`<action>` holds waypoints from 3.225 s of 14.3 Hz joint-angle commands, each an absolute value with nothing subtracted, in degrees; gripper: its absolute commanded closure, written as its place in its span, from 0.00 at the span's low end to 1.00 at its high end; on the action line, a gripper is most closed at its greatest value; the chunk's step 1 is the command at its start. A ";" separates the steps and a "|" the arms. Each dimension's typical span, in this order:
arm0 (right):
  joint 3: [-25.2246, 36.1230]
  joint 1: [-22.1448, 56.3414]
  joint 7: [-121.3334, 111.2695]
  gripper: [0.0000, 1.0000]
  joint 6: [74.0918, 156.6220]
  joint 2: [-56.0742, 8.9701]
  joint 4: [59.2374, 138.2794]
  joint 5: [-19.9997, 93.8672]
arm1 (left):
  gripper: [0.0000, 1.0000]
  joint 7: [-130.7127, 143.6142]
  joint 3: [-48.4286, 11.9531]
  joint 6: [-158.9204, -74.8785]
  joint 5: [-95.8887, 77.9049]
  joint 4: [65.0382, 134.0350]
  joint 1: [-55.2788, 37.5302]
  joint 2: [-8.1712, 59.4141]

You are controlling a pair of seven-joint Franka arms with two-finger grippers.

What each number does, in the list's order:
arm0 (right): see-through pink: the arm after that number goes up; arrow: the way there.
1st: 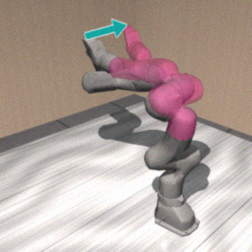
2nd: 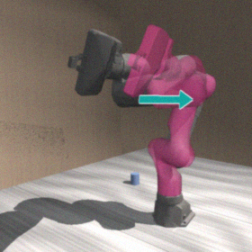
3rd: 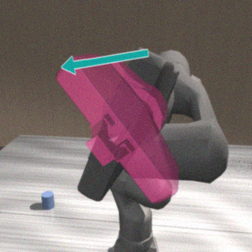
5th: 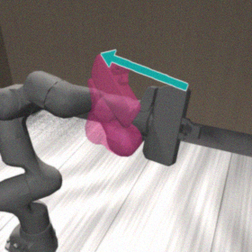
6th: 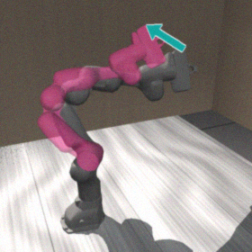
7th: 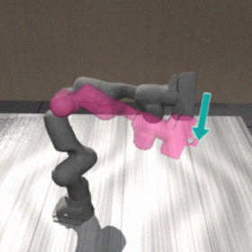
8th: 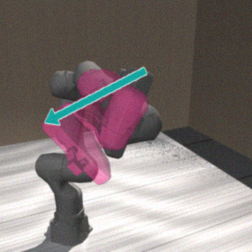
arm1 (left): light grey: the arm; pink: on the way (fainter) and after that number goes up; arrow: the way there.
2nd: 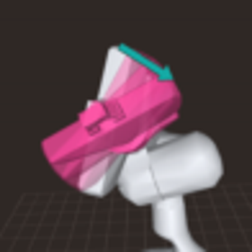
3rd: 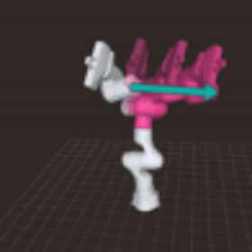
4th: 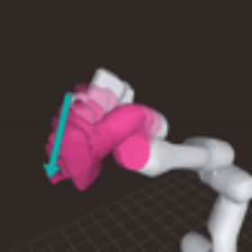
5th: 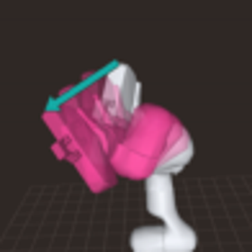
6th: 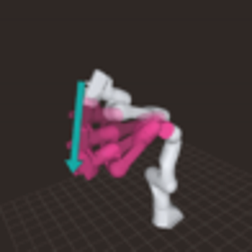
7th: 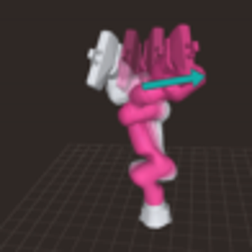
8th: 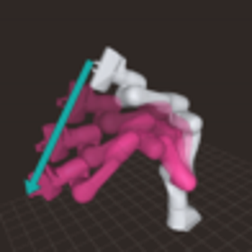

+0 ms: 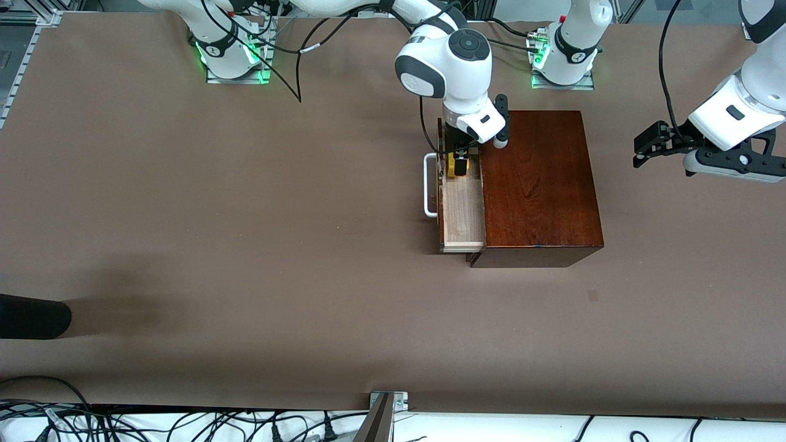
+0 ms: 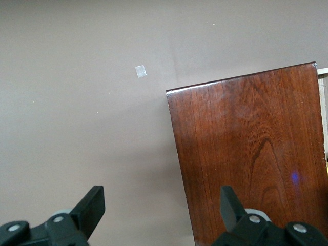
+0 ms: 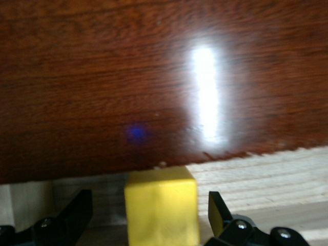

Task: Open drawer, take yellow block, close drawer
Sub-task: 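Close the right gripper on the yellow cube, then lift the cube out with the right gripper while the left gripper reaches the drawer, then place the cube with the right gripper while the left gripper pushes the drawer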

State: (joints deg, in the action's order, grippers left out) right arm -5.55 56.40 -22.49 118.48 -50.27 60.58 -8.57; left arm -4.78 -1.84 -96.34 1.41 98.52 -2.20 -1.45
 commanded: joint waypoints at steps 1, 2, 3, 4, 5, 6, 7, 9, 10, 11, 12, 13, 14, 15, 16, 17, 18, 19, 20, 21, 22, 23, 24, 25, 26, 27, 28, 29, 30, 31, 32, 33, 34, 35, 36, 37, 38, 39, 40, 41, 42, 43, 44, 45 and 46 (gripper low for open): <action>-4.83 57.13 -21.53 0.00 118.30 -51.86 58.18 -9.23 | 0.00 -5.80 -1.93 -96.15 1.05 97.65 -2.11 -1.05; -4.83 57.13 -21.62 0.00 118.21 -51.86 58.18 -9.23 | 0.00 -5.80 -1.93 -96.15 1.05 97.65 -2.11 -1.05; -4.83 57.13 -21.62 0.00 118.21 -51.86 58.27 -9.32 | 0.00 -5.80 -1.93 -96.15 1.05 97.65 -2.11 -1.05; -4.75 57.13 -21.62 0.00 118.21 -51.94 58.27 -9.66 | 0.00 -5.80 -1.93 -96.15 1.05 97.65 -2.11 -1.05; -4.83 57.13 -21.71 0.18 118.21 -51.94 58.27 -10.54 | 0.00 -5.63 -1.93 -96.15 1.05 97.65 -2.11 -1.05; -4.83 57.13 -21.88 0.39 118.13 -52.03 58.27 -10.81 | 0.00 -5.63 -1.93 -96.15 1.05 97.56 -2.11 -1.05; -4.83 57.13 -21.88 0.63 118.13 -52.03 58.27 -10.81 | 0.00 -5.63 -1.93 -96.15 1.05 97.65 -2.11 -1.05; -4.40 57.04 -22.32 1.00 118.04 -52.03 58.27 -10.90 | 0.00 -5.80 -1.93 -96.15 1.05 97.65 -2.11 -1.05; -4.31 57.04 -22.32 1.00 117.69 -51.86 58.27 -10.90 | 0.00 -5.71 -2.02 -96.15 1.05 97.65 -2.11 -1.05; -4.13 57.13 -22.32 1.00 117.42 -51.59 58.27 -10.90 | 0.00 -5.63 -2.02 -96.15 1.05 97.65 -2.11 -1.05; -4.04 57.04 -22.32 1.00 116.38 -51.50 58.10 -10.90 | 0.00 -5.63 -2.02 -96.15 1.05 97.65 -2.11 -1.05; -4.04 57.04 -22.24 1.00 115.67 -51.42 58.01 -10.90 | 0.00 -5.63 -2.02 -96.15 1.05 97.56 -2.11 -1.05; -4.13 57.04 -21.98 1.00 114.45 -50.55 57.75 -10.81 | 0.00 -5.63 -2.02 -96.15 1.05 97.56 -2.11 -1.05; -4.13 56.95 -21.71 1.00 113.22 -49.49 57.05 -10.55 | 0.00 -5.63 -2.02 -96.15 1.05 97.65 -2.11 -1.05; -4.30 56.69 -21.19 1.00 111.72 -48.61 56.17 -10.29 | 0.00 -5.63 -2.02 -96.15 1.05 97.65 -2.11 -1.05; -4.39 56.43 -20.22 1.00 110.14 -47.39 55.12 -10.02 | 0.00 -5.63 -2.02 -96.15 1.05 97.56 -2.11 -1.05; -4.31 56.16 -19.61 1.00 108.82 -46.16 54.50 -9.24 | 0.00 -5.63 -2.02 -96.15 1.05 97.65 -2.20 -1.05; -4.39 55.12 -19.51 1.00 107.85 -44.49 54.49 -8.10 | 0.00 -5.63 -2.02 -96.15 1.05 97.56 -2.11 -1.05; -4.39 54.15 -19.51 1.00 106.45 -42.91 54.49 -7.22 | 0.00 -5.63 -2.02 -96.15 1.05 97.56 -2.11 -1.05; -4.31 53.36 -19.51 1.00 104.70 -41.24 54.49 -7.03 | 0.00 -5.63 -2.02 -96.15 1.05 97.65 -2.20 -1.05; -4.13 52.31 -19.51 1.00 102.76 -39.39 54.49 -7.03 | 0.00 -5.63 -2.02 -96.15 1.05 97.56 -2.20 -1.05; -3.96 50.99 -19.34 1.00 100.83 -37.63 54.49 -7.03 | 0.00 -5.63 -2.11 -96.15 1.05 97.56 -2.20 -1.05; -3.96 48.89 -19.25 1.00 99.42 -36.05 54.49 -7.12 | 0.00 -5.80 -2.11 -96.15 0.97 97.56 -2.20 -1.05; -3.87 46.69 -19.34 1.00 98.19 -34.73 54.49 -7.03 | 0.00 -5.89 -2.11 -96.15 0.62 97.65 -2.37 -1.14; -3.95 44.23 -19.16 1.00 96.26 -33.50 54.58 -7.03 | 0.00 -5.89 -2.28 -95.98 0.35 97.56 -2.90 -1.14; -3.61 42.90 -18.81 1.00 94.59 -32.62 54.58 -7.12 | 0.00 -5.98 -3.07 -95.80 0.35 97.56 -3.07 -1.14; -1.95 41.85 -17.16 1.00 93.44 -31.91 54.58 -6.95 | 0.00 -5.98 -4.56 -94.67 0.00 97.47 -3.25 -1.23; -1.15 39.66 -15.83 1.00 93.34 -30.95 54.75 -5.46 | 0.00 -5.98 -5.88 -93.53 -0.87 97.21 -3.25 -1.23; -0.97 37.55 -15.73 1.00 93.43 -30.07 55.45 -3.36 | 0.00 -6.06 -7.54 -92.73 -1.40 97.12 -3.25 -1.06; -0.97 34.31 -15.73 1.00 93.43 -28.67 57.37 -1.51 | 0.00 -6.59 -9.82 -92.55 -1.49 97.12 -3.43 -0.71; -0.97 31.49 -15.56 1.00 93.95 -26.30 61.31 -0.54 | 0.00 -8.33 -12.71 -92.55 -2.71 97.12 -3.34 0.25; -0.97 29.12 -15.21 1.00 94.48 -23.84 66.05 -0.35 | 0.00 -10.61 -15.09 -92.46 -3.94 97.12 -3.43 0.96; -1.05 25.96 -15.03 1.00 95.96 -21.99 70.36 0.08 | 0.00 -13.07 -18.08 -92.46 -4.39 96.95 -3.43 2.27; -0.97 23.23 -15.12 1.00 97.19 -20.49 74.58 1.57 | 0.00 -13.44 -21.59 -92.55 -4.22 95.99 -3.43 3.68; -1.05 20.77 -15.03 1.00 98.08 -19.17 78.36 2.19 | 0.00 -13.27 -24.58 -92.55 -3.61 94.24 -3.43 5.78; -1.05 18.92 -15.03 1.00 99.74 -18.20 82.57 2.28 | 0.00 -13.45 -26.70 -92.46 -3.60 92.74 -3.51 7.98; -1.05 17.24 -14.42 1.00 101.67 -17.24 86.71 2.29 | 0.00 -13.36 -28.98 -92.55 -4.21 91.85 -3.86 10.00; -1.05 15.57 -13.02 1.00 104.21 -16.10 91.10 2.29 | 0.00 -13.27 -31.09 -92.55 -4.39 90.45 -4.22 12.19; -1.05 14.34 -11.62 1.00 106.94 -14.78 95.23 2.29 | 0.00 -13.27 -32.51 -92.64 -4.39 88.61 -5.61 15.52; -0.97 13.46 -10.30 1.00 109.83 -13.72 99.54 2.29 | 0.00 -13.45 -32.78 -92.64 -4.48 87.11 -7.63 18.95; -0.97 12.40 -8.46 1.00 112.91 -13.10 103.23 2.20 | 0.00 -13.27 -32.78 -92.64 -5.44 85.71 -9.91 22.29; -0.97 11.35 -6.87 1.00 115.11 -13.10 105.97 2.20 | 0.00 -13.27 -32.70 -92.64 -6.23 84.13 -12.19 24.76; -0.97 10.21 -5.72 1.00 117.66 -13.10 108.69 2.28 | 0.00 -13.27 -32.61 -93.16 -5.98 83.07 -13.61 26.44; -0.97 9.50 -5.45 1.00 121.17 -13.10 111.77 2.29 | 0.00 -14.05 -32.52 -93.34 -5.80 82.19 -14.32 28.28; -0.71 9.23 -4.75 1.00 124.86 -13.18 114.75 2.37 | 0.00 -14.85 -32.52 -93.86 -5.37 81.74 -14.50 29.69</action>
